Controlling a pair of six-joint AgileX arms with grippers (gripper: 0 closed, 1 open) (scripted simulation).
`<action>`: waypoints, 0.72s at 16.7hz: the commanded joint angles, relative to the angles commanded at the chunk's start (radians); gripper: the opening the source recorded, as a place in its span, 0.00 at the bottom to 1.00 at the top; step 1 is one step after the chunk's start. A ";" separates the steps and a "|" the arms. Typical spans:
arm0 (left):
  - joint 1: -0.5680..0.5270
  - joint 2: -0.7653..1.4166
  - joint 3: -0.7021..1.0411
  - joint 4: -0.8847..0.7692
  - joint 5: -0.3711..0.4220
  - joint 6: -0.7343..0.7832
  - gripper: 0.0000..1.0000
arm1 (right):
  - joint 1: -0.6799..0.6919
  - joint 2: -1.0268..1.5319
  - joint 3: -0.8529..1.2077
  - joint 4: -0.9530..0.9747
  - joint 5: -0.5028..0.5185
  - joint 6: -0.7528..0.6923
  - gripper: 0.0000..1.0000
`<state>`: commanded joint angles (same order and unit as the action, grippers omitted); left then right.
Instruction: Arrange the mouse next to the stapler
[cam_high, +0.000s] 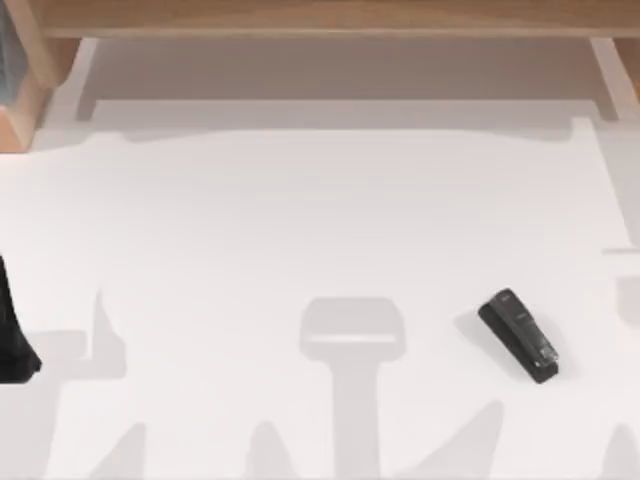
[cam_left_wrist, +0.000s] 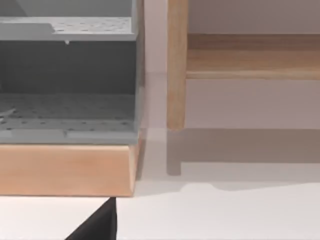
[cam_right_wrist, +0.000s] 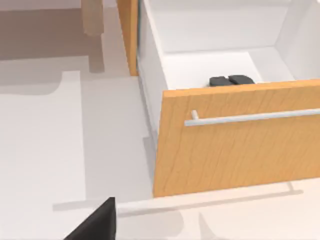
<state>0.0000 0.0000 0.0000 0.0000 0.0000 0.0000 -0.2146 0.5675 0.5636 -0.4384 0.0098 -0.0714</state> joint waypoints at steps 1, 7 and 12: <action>0.000 0.000 0.000 0.000 0.000 0.000 1.00 | -0.027 0.114 0.113 -0.069 0.000 -0.014 1.00; 0.000 0.000 0.000 0.000 0.000 0.000 1.00 | -0.147 0.932 0.902 -0.459 -0.006 -0.118 1.00; 0.000 0.000 0.000 0.000 0.000 0.000 1.00 | -0.175 1.544 1.458 -0.698 -0.021 -0.218 1.00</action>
<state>0.0000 0.0000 0.0000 0.0000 0.0000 0.0000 -0.3897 2.1115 2.0218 -1.1365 -0.0109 -0.2898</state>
